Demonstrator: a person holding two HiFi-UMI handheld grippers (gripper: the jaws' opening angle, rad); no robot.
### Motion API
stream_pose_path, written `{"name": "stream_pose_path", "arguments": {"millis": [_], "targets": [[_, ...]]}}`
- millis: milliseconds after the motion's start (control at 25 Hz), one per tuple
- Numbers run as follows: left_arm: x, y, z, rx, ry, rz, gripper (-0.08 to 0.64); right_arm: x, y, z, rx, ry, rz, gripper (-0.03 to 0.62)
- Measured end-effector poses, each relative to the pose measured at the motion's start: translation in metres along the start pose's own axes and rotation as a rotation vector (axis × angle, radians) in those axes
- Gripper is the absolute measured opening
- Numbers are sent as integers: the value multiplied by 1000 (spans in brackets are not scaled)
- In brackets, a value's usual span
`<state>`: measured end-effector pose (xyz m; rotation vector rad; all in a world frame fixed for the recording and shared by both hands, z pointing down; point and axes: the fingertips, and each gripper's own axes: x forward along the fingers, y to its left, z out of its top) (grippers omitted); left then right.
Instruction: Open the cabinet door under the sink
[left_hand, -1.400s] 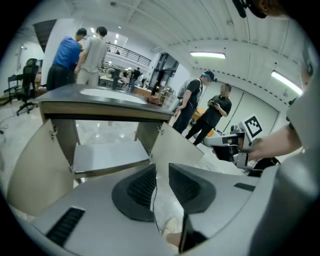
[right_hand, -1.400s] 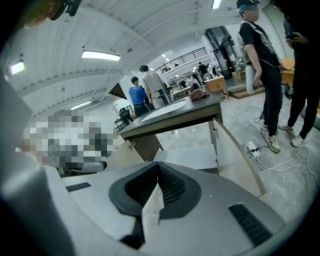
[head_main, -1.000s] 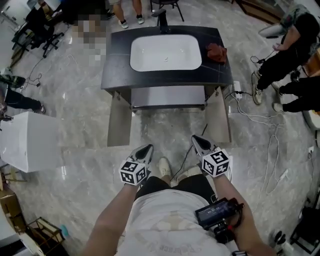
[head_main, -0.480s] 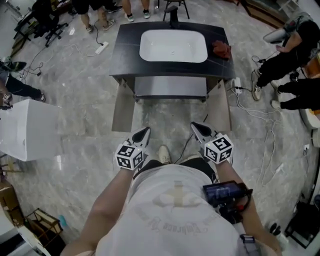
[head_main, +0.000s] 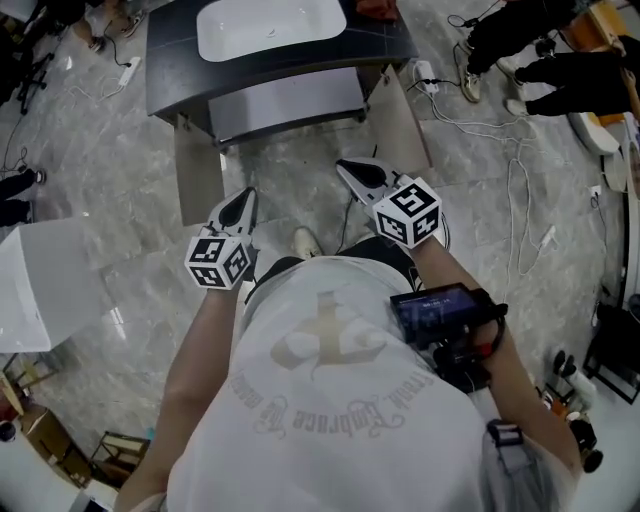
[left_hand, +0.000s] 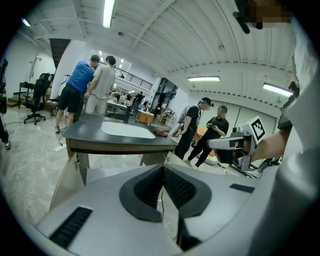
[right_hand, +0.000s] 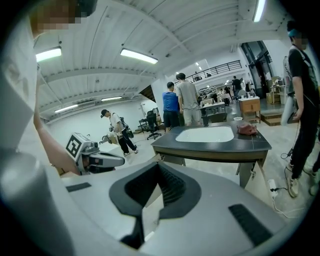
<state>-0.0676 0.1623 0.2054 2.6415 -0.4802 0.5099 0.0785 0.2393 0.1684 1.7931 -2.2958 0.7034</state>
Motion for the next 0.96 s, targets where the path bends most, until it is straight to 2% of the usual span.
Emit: {"name": "stream_pose_path", "arguments": {"millis": [440,960], "targets": [[6,0,1,29,14,-40,11,2,3,-5,17,-18,-35,14],[-10,20,1,32,4,-40,11,16,16,-3,6,-23,-53,14]]}}
